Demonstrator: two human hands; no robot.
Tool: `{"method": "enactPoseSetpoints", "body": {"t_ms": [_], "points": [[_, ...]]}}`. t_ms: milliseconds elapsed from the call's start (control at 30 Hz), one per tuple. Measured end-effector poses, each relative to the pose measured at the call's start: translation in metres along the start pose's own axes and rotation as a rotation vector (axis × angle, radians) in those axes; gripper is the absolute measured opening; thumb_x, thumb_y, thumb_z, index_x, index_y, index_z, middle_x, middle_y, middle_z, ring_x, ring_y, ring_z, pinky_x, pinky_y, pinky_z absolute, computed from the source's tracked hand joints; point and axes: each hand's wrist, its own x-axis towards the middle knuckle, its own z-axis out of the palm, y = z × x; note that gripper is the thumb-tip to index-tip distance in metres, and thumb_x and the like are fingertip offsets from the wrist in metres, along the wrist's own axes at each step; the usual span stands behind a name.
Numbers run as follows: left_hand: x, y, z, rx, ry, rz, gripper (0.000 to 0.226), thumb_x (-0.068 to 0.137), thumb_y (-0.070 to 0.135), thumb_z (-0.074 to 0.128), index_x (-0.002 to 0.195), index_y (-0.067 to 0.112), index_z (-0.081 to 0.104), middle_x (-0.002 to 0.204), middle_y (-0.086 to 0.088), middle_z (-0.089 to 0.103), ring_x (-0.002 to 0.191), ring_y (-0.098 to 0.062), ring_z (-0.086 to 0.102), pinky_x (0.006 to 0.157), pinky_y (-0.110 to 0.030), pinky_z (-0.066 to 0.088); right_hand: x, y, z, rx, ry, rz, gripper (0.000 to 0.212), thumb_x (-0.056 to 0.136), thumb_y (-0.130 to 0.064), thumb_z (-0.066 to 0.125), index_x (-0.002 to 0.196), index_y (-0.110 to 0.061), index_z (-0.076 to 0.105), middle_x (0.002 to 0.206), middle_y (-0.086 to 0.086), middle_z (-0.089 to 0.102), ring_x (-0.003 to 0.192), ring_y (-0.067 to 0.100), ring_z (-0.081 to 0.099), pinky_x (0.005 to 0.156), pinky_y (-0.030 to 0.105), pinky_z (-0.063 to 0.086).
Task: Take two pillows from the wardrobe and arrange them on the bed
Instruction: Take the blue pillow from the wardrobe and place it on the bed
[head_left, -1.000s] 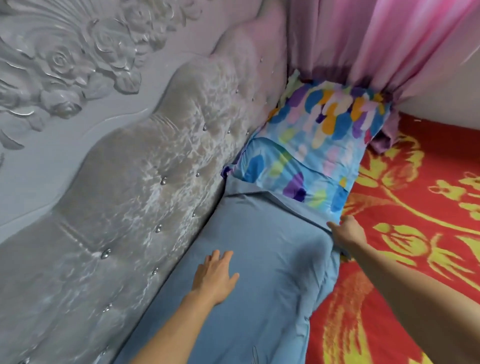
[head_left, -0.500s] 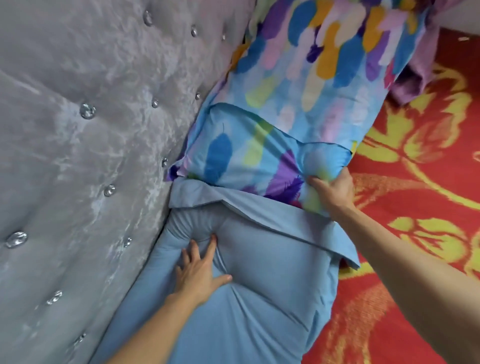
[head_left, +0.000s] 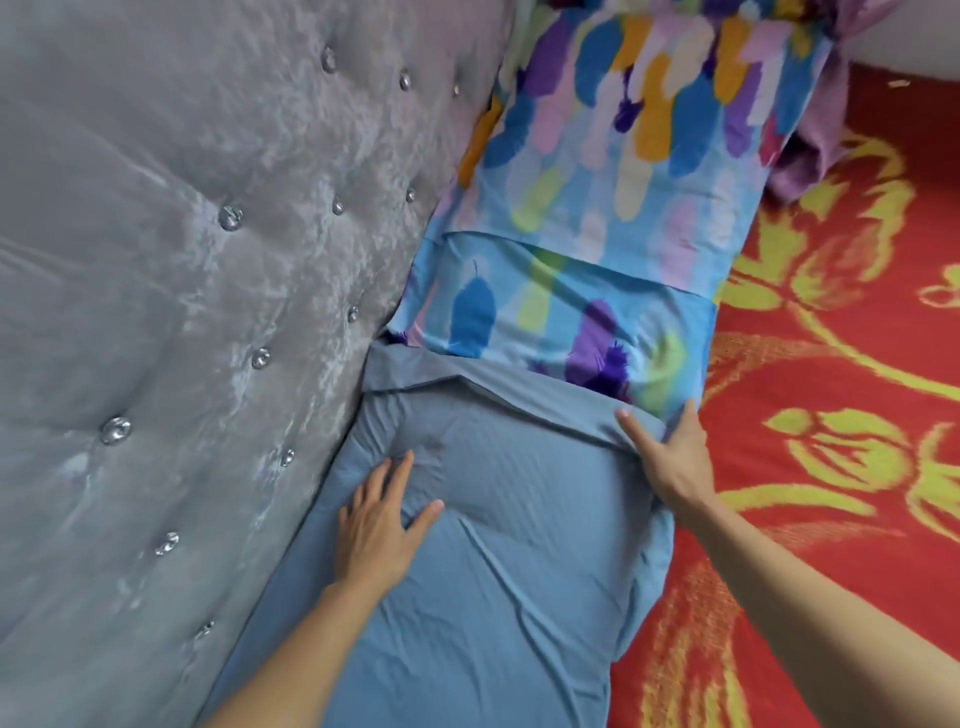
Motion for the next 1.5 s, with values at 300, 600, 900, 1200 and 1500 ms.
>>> {"method": "enactPoseSetpoints", "body": {"t_ms": [300, 600, 900, 1200, 1500], "points": [[-0.071, -0.043, 0.004, -0.046, 0.079, -0.09, 0.065, 0.091, 0.051, 0.048, 0.147, 0.03, 0.022, 0.157, -0.012, 0.019, 0.143, -0.028, 0.024, 0.111, -0.044, 0.029, -0.044, -0.018, 0.035, -0.008, 0.21, -0.098, 0.059, 0.066, -0.06, 0.073, 0.105, -0.03, 0.041, 0.1, 0.014, 0.066, 0.093, 0.04, 0.063, 0.073, 0.039, 0.044], [-0.091, -0.098, 0.032, -0.033, -0.099, -0.252, 0.074, 0.088, 0.061, 0.041, 0.148, 0.036, 0.006, 0.16, -0.008, 0.005, 0.147, -0.025, 0.006, 0.116, -0.045, 0.015, -0.076, -0.065, 0.101, -0.561, 0.219, -0.984, 0.061, 0.077, -0.018, 0.054, 0.137, -0.023, 0.046, 0.147, 0.014, 0.042, 0.137, 0.033, 0.037, 0.107, 0.055, 0.03], [-0.082, -0.11, 0.055, 0.028, -0.147, -0.244, 0.072, 0.089, 0.065, 0.029, 0.146, 0.04, -0.008, 0.161, -0.005, -0.005, 0.147, -0.022, -0.005, 0.117, -0.047, 0.008, 0.07, -0.178, 0.131, -1.107, -0.061, -0.801, 0.06, 0.093, -0.056, 0.036, 0.147, -0.037, 0.019, 0.159, 0.004, 0.017, 0.145, 0.03, 0.014, 0.111, 0.058, 0.021], [-0.076, -0.113, 0.06, 0.07, -0.076, -0.204, 0.094, 0.066, 0.083, -0.01, 0.147, 0.034, -0.008, 0.16, -0.008, 0.005, 0.147, -0.025, 0.003, 0.117, -0.051, 0.011, -0.028, -0.061, 0.106, -0.777, -0.124, -0.997, 0.061, 0.091, -0.064, 0.03, 0.146, -0.038, 0.026, 0.158, 0.001, 0.026, 0.145, 0.022, 0.023, 0.115, 0.049, 0.025], [-0.116, -0.116, 0.045, 0.036, -0.007, -0.181, 0.091, 0.075, 0.076, -0.012, 0.149, 0.029, 0.014, 0.158, -0.011, 0.018, 0.146, -0.029, 0.015, 0.114, -0.055, 0.016, -0.031, 0.01, 0.055, -0.524, 0.147, -0.182, 0.067, 0.089, -0.069, 0.026, 0.136, -0.022, 0.035, 0.141, 0.023, 0.042, 0.128, 0.041, 0.042, 0.103, 0.054, 0.033]]}}
